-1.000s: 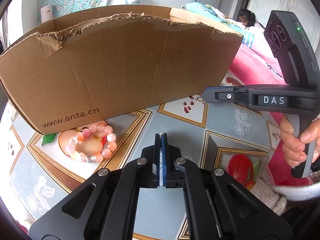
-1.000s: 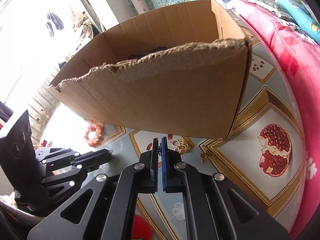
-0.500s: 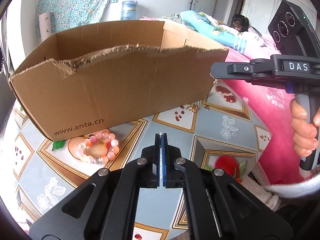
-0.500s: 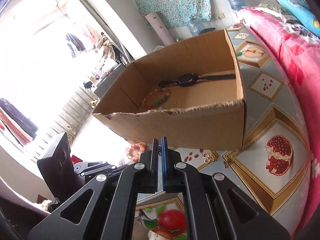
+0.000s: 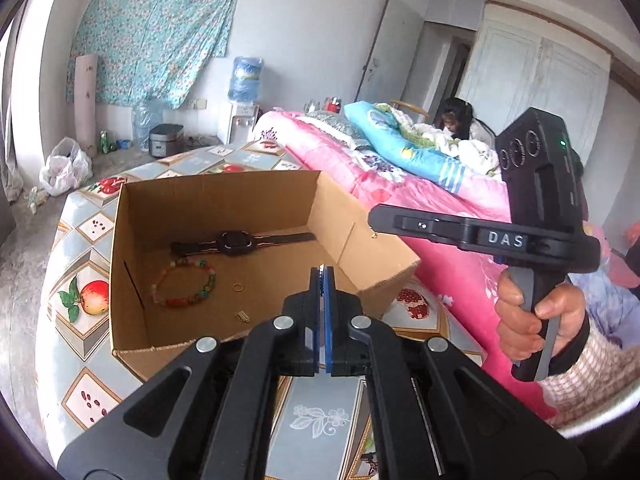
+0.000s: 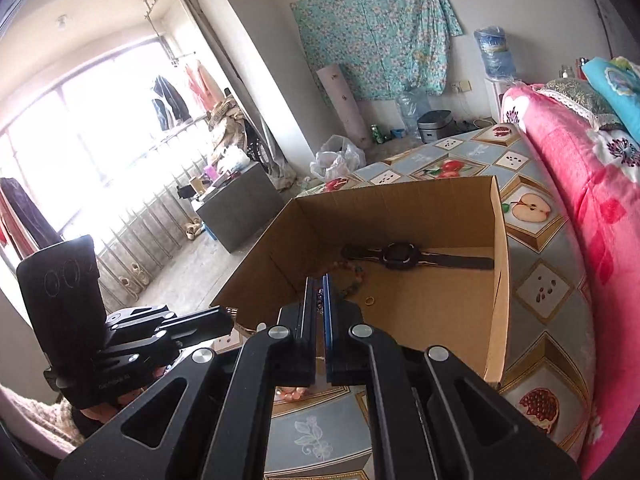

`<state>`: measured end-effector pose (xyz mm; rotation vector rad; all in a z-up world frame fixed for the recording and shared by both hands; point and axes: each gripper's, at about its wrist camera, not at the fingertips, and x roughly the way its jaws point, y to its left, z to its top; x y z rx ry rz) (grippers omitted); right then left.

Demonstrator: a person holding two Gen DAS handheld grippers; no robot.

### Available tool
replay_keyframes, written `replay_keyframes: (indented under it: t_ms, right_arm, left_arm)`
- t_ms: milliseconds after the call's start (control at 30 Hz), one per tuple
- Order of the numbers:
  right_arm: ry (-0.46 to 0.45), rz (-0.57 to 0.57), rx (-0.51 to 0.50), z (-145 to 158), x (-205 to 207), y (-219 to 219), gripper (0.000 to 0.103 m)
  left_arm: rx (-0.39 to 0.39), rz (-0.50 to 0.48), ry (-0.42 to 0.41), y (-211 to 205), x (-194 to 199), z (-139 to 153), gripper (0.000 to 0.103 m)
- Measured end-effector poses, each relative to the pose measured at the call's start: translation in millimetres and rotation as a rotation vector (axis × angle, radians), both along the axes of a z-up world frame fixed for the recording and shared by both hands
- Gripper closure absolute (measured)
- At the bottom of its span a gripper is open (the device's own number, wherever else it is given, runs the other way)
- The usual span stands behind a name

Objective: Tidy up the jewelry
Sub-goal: 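Carry the gold piece into the box and open the right tool, then withdraw both tools from the box toward the gold jewelry on the table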

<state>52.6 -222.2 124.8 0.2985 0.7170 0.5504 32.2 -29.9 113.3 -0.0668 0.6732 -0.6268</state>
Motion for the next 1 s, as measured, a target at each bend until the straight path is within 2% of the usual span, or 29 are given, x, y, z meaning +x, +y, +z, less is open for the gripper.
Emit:
replay_keyframes:
  t_ms: [233,400,500,700,833,900,1000]
  right_arm:
    - [0.189,-0.015,-0.089,-31,57,5,0.100]
    - [0.248,-0.004,-0.138,-48,78,8,0.100]
    - [0.261,-0.012,-0.164,-52,87,7,0.099]
    - [0.270,-0.018,-0.145,-53,95,2,0.098]
    - [0.263,-0.020,-0.130,-51,96,-2,0.086]
    - [0.255,-0.022,-0.120,-48,96,-3,0.085]
    - [0.245,-0.035,-0.106,-43,94,-7,0.082]
  left_arm:
    - [0.103,0.105,0.226,2,78,-33,0.102]
    - [0.088,0.113,0.332,0,106,-54,0.102]
    - [0.123,0.139,0.343,-4,114,-61,0.102]
    - [0.118,0.163,0.371,-4,124,-67,0.101]
    - [0.115,0.171,0.361,-3,124,-66,0.099]
    - [0.112,0.177,0.355,-2,124,-65,0.095]
    - [0.108,0.180,0.337,-1,120,-60,0.095]
